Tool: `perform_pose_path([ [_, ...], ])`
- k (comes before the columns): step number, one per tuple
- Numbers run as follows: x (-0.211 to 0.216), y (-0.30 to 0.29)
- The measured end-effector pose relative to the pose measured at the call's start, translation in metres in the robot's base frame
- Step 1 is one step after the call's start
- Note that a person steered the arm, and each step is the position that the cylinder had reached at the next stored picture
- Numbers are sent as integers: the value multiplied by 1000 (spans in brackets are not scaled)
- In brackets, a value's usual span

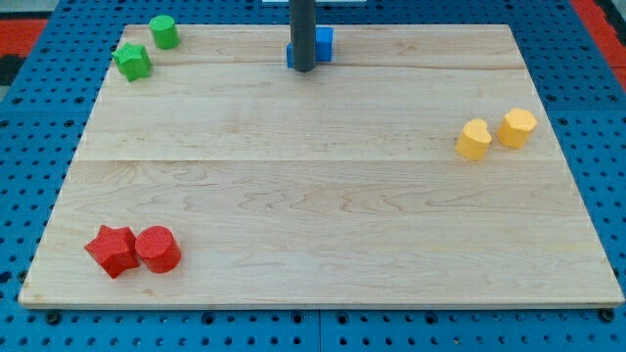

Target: Push the blue triangle to the bottom of the blue cube

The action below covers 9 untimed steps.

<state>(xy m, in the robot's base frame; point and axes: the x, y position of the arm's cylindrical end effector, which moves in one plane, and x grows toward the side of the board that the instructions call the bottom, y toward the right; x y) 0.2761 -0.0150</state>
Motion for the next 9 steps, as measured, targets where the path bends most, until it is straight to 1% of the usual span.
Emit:
perform_pose_path([
  [1, 12, -37],
  [2, 14, -76],
  [3, -2, -123],
  [4, 0, -120],
  [5, -13, -103],
  [6, -45, -105],
  [7, -78, -77],
  [8, -83, -29],
  [9, -34, -24],
])
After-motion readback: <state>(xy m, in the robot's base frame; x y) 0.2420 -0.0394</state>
